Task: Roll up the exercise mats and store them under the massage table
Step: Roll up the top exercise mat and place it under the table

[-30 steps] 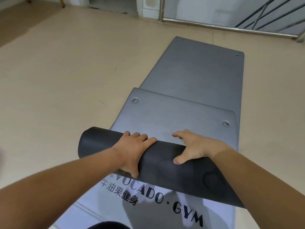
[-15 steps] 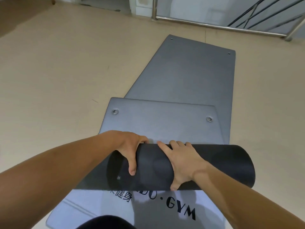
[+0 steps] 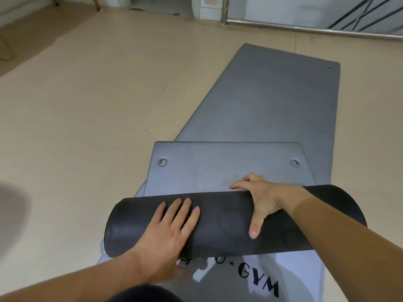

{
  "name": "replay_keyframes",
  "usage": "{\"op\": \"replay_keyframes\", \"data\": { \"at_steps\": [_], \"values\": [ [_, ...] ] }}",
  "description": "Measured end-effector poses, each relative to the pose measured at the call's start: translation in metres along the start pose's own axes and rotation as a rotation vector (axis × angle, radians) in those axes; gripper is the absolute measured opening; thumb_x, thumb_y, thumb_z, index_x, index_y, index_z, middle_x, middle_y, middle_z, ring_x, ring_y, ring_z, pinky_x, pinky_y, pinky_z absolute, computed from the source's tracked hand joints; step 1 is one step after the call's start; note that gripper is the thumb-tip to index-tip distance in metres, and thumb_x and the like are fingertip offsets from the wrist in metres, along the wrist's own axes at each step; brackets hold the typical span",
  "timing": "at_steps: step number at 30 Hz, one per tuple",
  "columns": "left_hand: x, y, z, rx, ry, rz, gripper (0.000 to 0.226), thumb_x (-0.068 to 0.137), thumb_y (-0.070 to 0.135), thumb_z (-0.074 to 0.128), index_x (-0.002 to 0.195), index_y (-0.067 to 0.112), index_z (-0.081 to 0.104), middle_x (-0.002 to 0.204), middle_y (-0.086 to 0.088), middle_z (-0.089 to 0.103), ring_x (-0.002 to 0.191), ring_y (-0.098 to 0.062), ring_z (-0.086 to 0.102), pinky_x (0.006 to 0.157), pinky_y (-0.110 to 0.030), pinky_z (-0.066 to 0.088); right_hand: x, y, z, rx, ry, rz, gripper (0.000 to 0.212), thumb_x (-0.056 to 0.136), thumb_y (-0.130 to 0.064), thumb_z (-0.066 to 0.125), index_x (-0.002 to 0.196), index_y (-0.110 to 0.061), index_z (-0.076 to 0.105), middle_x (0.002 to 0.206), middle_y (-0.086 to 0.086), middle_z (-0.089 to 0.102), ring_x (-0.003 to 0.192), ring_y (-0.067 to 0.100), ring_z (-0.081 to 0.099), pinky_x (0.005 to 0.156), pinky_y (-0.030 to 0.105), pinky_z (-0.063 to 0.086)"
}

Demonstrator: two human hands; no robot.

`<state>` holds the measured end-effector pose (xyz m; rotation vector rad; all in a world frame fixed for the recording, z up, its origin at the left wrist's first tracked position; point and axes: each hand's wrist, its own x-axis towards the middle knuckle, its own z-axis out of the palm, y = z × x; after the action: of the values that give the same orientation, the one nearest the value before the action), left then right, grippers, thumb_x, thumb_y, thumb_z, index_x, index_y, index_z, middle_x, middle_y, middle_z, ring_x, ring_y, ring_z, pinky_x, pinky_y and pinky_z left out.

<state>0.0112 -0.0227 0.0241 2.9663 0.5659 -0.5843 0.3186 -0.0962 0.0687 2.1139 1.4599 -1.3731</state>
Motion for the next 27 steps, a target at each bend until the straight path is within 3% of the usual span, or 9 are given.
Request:
{"op": "replay_keyframes", "data": {
  "at_steps": [1, 3, 6, 10, 14, 17, 22, 25, 27],
  "values": [
    [0.003, 0.004, 0.01, 0.017, -0.03, -0.039, 0.137, 0.075, 0.081, 0.066, 0.169, 0.015, -0.009, 0.177, -0.027, 0.006, 0.163, -0.045, 0.009, 0.129, -0.07, 0.014, 0.0, -0.001, -0.002, -0.003, 0.037, -0.004, 0.139, 0.037, -0.047, 0.105, 0.154, -0.054, 0.03, 0.145, -0.016, 0.024, 0.147, 0.02, 0.025, 0.119, 0.056, 0.038],
    [0.014, 0.002, 0.015, -0.002, -0.006, -0.098, 0.139, 0.074, 0.081, 0.067, 0.164, 0.015, -0.016, 0.177, -0.027, 0.006, 0.164, -0.046, 0.007, 0.13, -0.069, 0.008, -0.001, -0.004, -0.009, -0.05, 0.132, -0.018, 0.132, 0.04, -0.05, 0.104, 0.152, -0.049, 0.034, 0.139, -0.014, 0.03, 0.142, 0.02, 0.03, 0.116, 0.05, 0.041],
    [0.029, -0.017, 0.005, -0.082, 0.128, -0.035, 0.136, 0.054, 0.079, 0.071, 0.164, 0.014, 0.025, 0.162, -0.019, 0.047, 0.147, -0.039, 0.05, 0.122, -0.06, 0.039, -0.007, -0.013, -0.02, -0.178, 0.27, -0.012, 0.113, 0.051, -0.056, 0.1, 0.147, -0.042, 0.044, 0.137, -0.011, 0.049, 0.132, 0.019, 0.048, 0.103, 0.042, 0.047],
    [0.056, -0.05, -0.047, -0.255, -0.075, -0.031, 0.118, 0.05, 0.073, 0.079, 0.154, 0.032, 0.041, 0.134, 0.008, 0.062, 0.118, -0.022, 0.064, 0.103, -0.042, 0.053, -0.021, -0.027, -0.03, -0.238, 0.391, 0.035, 0.082, 0.075, -0.051, 0.086, 0.146, -0.042, 0.046, 0.141, -0.007, 0.057, 0.127, 0.022, 0.058, 0.097, 0.04, 0.05],
    [0.088, -0.076, -0.092, -0.497, -0.311, -0.083, 0.095, 0.054, 0.054, 0.099, 0.136, 0.045, 0.053, 0.126, 0.014, 0.066, 0.114, -0.018, 0.064, 0.099, -0.039, 0.053, -0.021, -0.045, -0.002, -0.419, 0.276, 0.035, 0.134, 0.065, -0.062, 0.09, 0.166, -0.03, 0.007, 0.162, 0.007, 0.031, 0.15, 0.035, 0.032, 0.12, 0.057, 0.033],
    [0.094, -0.078, -0.091, -0.609, -0.446, -0.115, 0.084, 0.054, 0.043, 0.103, 0.126, 0.045, 0.061, 0.122, 0.014, 0.07, 0.113, -0.017, 0.068, 0.101, -0.044, 0.058, -0.014, -0.046, 0.037, -0.568, 0.43, 0.057, 0.156, 0.06, -0.073, 0.088, 0.165, -0.017, -0.013, 0.168, 0.018, 0.017, 0.158, 0.039, 0.015, 0.126, 0.064, 0.015],
    [0.088, -0.08, -0.072, -0.839, -0.708, -0.12, 0.072, 0.063, 0.023, 0.103, 0.127, 0.033, 0.071, 0.12, 0.006, 0.081, 0.111, -0.023, 0.078, 0.101, -0.05, 0.063, -0.016, -0.043, 0.032, -0.533, 0.348, -0.095, 0.139, 0.05, -0.074, 0.09, 0.159, -0.031, 0.015, 0.137, 0.007, 0.051, 0.125, 0.031, 0.052, 0.111, 0.05, 0.04],
    [0.089, -0.079, -0.072, -0.849, -0.856, -0.088, 0.081, 0.06, 0.028, 0.102, 0.135, 0.029, 0.07, 0.126, 0.002, 0.08, 0.118, -0.027, 0.076, 0.106, -0.051, 0.06, -0.018, -0.049, 0.025, -0.406, 0.198, -0.095, 0.135, 0.046, -0.069, 0.096, 0.154, -0.036, 0.024, 0.127, 0.004, 0.051, 0.115, 0.028, 0.055, 0.102, 0.046, 0.047],
    [0.088, -0.081, -0.077, -0.809, -0.795, -0.119, 0.094, 0.052, 0.04, 0.106, 0.137, 0.033, 0.068, 0.132, 0.005, 0.077, 0.123, -0.025, 0.073, 0.109, -0.047, 0.059, -0.013, -0.049, 0.017, -0.33, 0.139, -0.087, 0.131, 0.046, -0.065, 0.098, 0.153, -0.04, 0.026, 0.127, 0.001, 0.051, 0.114, 0.028, 0.056, 0.1, 0.047, 0.049]
  ]
}}
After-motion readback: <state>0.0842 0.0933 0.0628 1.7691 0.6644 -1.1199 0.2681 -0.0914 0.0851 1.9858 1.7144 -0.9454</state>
